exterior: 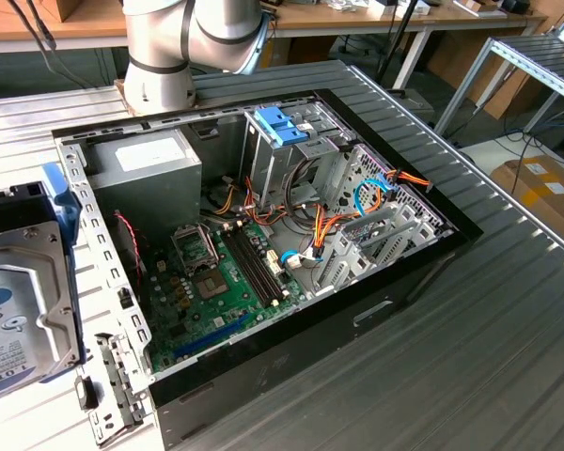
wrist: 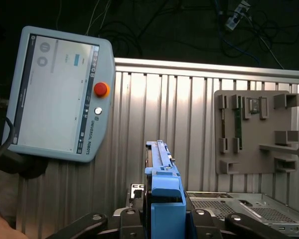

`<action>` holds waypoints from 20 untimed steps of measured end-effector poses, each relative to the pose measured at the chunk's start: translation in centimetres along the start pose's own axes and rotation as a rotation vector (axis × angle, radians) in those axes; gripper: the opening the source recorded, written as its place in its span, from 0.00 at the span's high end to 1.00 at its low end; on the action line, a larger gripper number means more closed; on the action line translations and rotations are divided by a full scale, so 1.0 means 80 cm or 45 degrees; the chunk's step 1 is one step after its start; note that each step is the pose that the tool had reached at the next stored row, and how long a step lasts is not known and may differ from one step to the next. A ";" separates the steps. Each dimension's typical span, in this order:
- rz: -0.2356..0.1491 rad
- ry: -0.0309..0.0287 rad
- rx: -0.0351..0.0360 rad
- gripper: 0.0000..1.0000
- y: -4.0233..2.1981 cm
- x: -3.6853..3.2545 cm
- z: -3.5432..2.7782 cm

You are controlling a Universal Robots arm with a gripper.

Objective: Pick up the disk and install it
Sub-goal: 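Pick up the disk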

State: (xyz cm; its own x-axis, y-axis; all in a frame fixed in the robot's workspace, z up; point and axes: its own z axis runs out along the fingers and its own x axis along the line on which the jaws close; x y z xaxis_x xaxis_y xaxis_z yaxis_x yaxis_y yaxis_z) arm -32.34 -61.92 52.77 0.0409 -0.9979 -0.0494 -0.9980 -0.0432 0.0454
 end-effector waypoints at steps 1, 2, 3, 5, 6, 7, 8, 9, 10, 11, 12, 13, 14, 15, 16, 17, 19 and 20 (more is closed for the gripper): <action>0.000 0.0000 0.0000 0.63 -0.0003 0.0000 0.0004; 0.000 0.0000 0.0000 0.63 -0.0004 0.0000 0.0007; 0.000 0.0000 0.0001 0.63 -0.0006 0.0001 0.0010; 0.000 0.0000 0.0001 0.63 -0.0008 0.0001 0.0014; 0.000 0.0000 0.0000 0.63 -0.0009 0.0001 0.0016; 0.000 0.0001 0.0000 0.63 -0.0011 0.0002 0.0019; 0.000 0.0000 0.0000 0.63 -0.0012 0.0002 0.0022; 0.000 0.0000 0.0001 0.63 -0.0013 0.0002 0.0024; 0.000 0.0000 0.0000 0.63 -0.0015 0.0002 0.0027; 0.000 0.0000 0.0000 0.63 -0.0016 0.0002 0.0028; 0.000 -0.0001 0.0001 0.63 -0.0016 0.0003 0.0031; 0.000 0.0000 0.0001 0.63 -0.0017 0.0003 0.0033; 0.000 0.0000 0.0000 0.63 -0.0018 0.0002 0.0034; 0.000 0.0000 0.0000 0.63 -0.0019 0.0003 0.0037; 0.000 0.0001 0.0000 0.63 -0.0021 0.0003 0.0039; 0.000 0.0000 0.0001 0.63 -0.0022 0.0003 0.0042; 0.000 0.0000 0.0000 0.63 -0.0024 0.0003 0.0046; 0.000 0.0000 0.0001 0.63 -0.0027 0.0004 0.0050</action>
State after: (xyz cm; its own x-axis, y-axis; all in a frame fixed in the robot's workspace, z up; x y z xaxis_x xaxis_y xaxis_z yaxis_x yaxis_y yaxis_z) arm -32.15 -61.92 52.37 0.0409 -0.9979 -0.0494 -0.9980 -0.0432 0.0453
